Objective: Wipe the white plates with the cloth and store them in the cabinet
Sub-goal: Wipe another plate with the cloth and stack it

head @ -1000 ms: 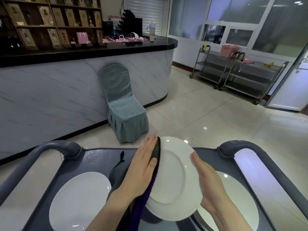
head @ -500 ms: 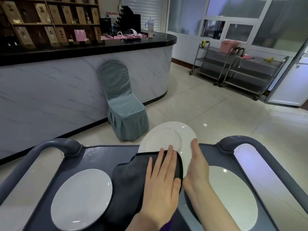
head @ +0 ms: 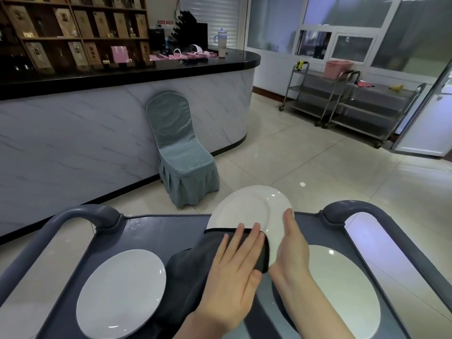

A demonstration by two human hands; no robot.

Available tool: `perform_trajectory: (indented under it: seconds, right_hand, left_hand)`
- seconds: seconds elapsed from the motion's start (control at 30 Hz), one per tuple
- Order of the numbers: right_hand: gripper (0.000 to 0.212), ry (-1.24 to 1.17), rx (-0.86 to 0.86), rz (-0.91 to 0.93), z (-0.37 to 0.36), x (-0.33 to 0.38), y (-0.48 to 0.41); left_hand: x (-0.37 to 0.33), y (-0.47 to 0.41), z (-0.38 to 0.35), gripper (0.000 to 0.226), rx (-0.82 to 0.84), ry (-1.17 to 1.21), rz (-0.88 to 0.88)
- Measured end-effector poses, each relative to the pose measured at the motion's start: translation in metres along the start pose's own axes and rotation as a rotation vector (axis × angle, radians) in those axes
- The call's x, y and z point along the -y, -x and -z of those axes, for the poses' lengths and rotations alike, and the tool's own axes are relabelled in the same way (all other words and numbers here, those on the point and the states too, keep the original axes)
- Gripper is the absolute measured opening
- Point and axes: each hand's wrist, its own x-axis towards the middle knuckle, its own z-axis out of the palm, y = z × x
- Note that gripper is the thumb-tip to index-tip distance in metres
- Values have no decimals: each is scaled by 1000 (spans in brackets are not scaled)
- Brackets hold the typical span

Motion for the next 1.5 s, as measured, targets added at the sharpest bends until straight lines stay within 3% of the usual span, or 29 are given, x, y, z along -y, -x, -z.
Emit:
perform_trajectory:
  seconds: [0.13, 0.3, 0.43, 0.53, 0.63, 0.73, 1.0, 1.27, 1.5]
  right_hand:
    - [37, 154, 43, 53, 5, -18, 3]
    - [31, 356, 62, 167, 4, -37, 17]
    - [39, 462, 32, 171, 10, -48, 16]
    - [39, 426, 55, 166, 7, -41, 15]
    - [37, 389, 43, 174, 5, -29, 11]
    - [39, 392, 65, 157, 7, -28, 10]
    - [31, 392, 142, 93, 15, -31, 10]
    - [34, 316, 91, 112, 27, -13, 1]
    - [35, 267, 103, 21, 29, -26, 4]
  left_hand:
    - [-9, -21, 12, 65, 65, 65, -19]
    - [-5, -55, 18, 57, 28, 261, 137]
    - [20, -64, 14, 59, -10, 416, 261]
    - [12, -50, 15, 55, -64, 376, 201]
    - [-11, -30, 7, 62, -14, 222, 86]
    - [-15, -20, -2, 65, 13, 129, 88]
    - [26, -39, 8, 54, -59, 414, 261]
    - [30, 4, -11, 62, 2, 351, 325]
    - [2, -9, -5, 66, 149, 238, 206]
